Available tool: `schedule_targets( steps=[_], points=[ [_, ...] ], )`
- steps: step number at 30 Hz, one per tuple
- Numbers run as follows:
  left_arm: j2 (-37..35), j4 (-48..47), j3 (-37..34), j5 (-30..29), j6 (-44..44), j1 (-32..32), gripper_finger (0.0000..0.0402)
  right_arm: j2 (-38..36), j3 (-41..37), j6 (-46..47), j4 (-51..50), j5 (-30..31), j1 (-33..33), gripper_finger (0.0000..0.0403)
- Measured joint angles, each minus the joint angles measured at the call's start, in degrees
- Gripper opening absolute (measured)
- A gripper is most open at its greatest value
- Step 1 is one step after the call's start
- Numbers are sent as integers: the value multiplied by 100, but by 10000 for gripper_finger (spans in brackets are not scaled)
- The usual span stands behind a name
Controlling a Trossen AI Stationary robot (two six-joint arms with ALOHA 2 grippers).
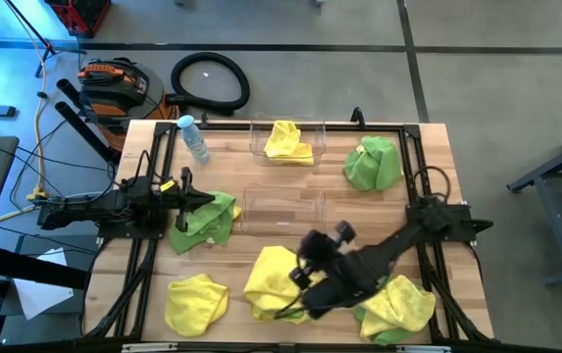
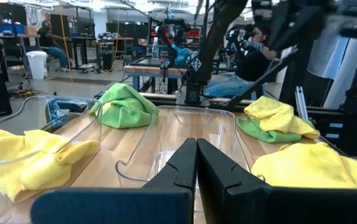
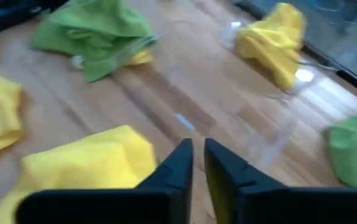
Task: Sort microfiber towel by color & place in baskets
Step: Put the green towel into the bottom transparent bin
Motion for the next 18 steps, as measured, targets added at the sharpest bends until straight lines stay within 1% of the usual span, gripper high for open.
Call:
schedule_targets(
  steps=[2, 5, 8, 10, 13, 18],
  points=[
    [0, 120, 0, 1, -14, 2, 0, -444, -813, 452, 154, 206, 201, 7],
    [0, 206, 44, -2, -207, -38, 0, -1329, -2150, 978, 804, 272, 538, 8],
    [124, 211, 199, -96, -343, -104, 0, -2320, -3418, 1095, 1759, 407, 821, 2],
    [286, 185, 346, -313, -349, -160, 0, -2957, -4165, 1046, 2317, 544, 937, 2],
    [674, 147, 703, -797, -354, -248, 0, -3857, -5110, 822, 2822, 539, 990, 1],
    [1666, -326, 1583, -1413, -566, -393, 0, -5173, -6349, 118, 3449, 457, 830, 0]
  ],
)
